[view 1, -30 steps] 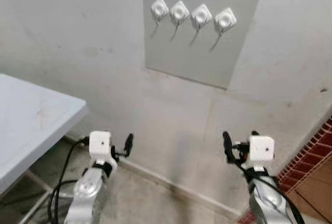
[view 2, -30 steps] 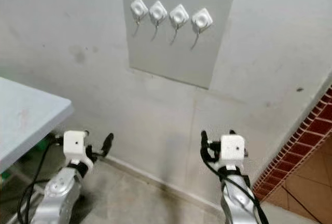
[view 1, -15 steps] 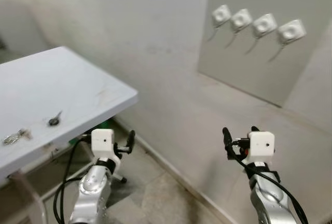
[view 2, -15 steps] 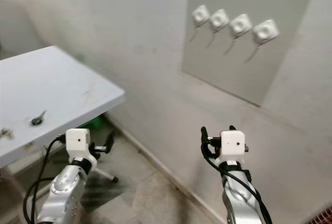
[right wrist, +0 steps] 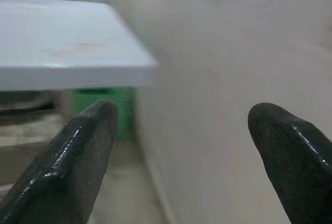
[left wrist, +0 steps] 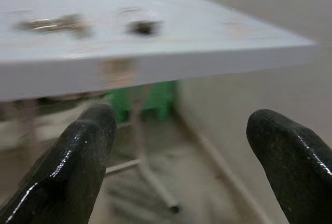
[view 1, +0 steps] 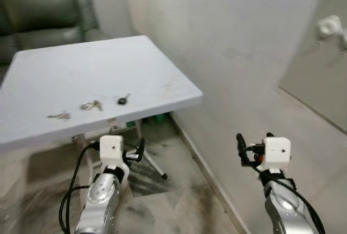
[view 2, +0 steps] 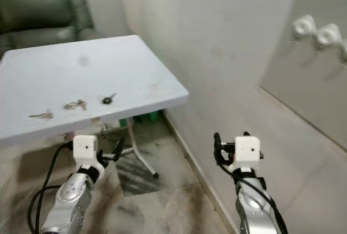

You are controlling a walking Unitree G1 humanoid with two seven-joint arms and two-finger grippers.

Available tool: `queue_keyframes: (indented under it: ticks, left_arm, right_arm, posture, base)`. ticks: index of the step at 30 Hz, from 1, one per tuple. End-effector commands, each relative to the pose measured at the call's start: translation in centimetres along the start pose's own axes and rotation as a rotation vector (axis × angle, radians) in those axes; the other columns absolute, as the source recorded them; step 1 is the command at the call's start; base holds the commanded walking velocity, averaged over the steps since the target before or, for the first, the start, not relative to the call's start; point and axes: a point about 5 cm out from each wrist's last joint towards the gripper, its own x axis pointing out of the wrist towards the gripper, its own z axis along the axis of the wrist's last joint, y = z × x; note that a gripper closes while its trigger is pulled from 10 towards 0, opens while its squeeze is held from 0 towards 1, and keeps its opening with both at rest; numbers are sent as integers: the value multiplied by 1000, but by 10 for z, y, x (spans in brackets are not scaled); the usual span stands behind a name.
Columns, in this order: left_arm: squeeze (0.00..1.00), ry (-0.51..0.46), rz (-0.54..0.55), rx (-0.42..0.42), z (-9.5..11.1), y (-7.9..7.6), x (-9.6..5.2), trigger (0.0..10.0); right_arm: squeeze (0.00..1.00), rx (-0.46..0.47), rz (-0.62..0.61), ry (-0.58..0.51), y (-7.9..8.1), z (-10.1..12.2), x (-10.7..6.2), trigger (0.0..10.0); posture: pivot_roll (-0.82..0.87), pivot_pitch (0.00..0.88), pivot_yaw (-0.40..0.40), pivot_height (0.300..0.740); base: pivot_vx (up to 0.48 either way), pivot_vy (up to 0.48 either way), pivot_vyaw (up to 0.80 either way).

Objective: Hang keys on a hook

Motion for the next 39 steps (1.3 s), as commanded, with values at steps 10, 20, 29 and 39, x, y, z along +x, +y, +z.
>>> queue_keyframes:
  ticks: [10, 20, 29, 39]
  left_arm:
    - [0, -4, -1, 4, 3, -5, 3, 10000]
    - [0, -3, -4, 3, 2, -8, 2, 10000]
    - [0, 16, 8, -20, 0, -6, 3, 10000]
    - [0, -4, 1, -26, 0, -8, 1, 10000]
  right_arm:
    - [0, -10, -8, 17, -7, -2, -1, 10000]
    - [0, -12, -2, 18, -7, -2, 0, 10000]
    - [0, 37, -5, 16, -6, -2, 0, 10000]
    - [0, 40, 11, 17, -5, -3, -1, 10000]
  posture:
    - [4, 36, -40, 740]
    - [6, 24, -41, 740]
    - [4, 15, -36, 740]
    - [3, 11, -38, 740]
  base:
    - [0, 0, 800]
    - [0, 0, 800]
    - [0, 0, 267]
    - [0, 0, 0]
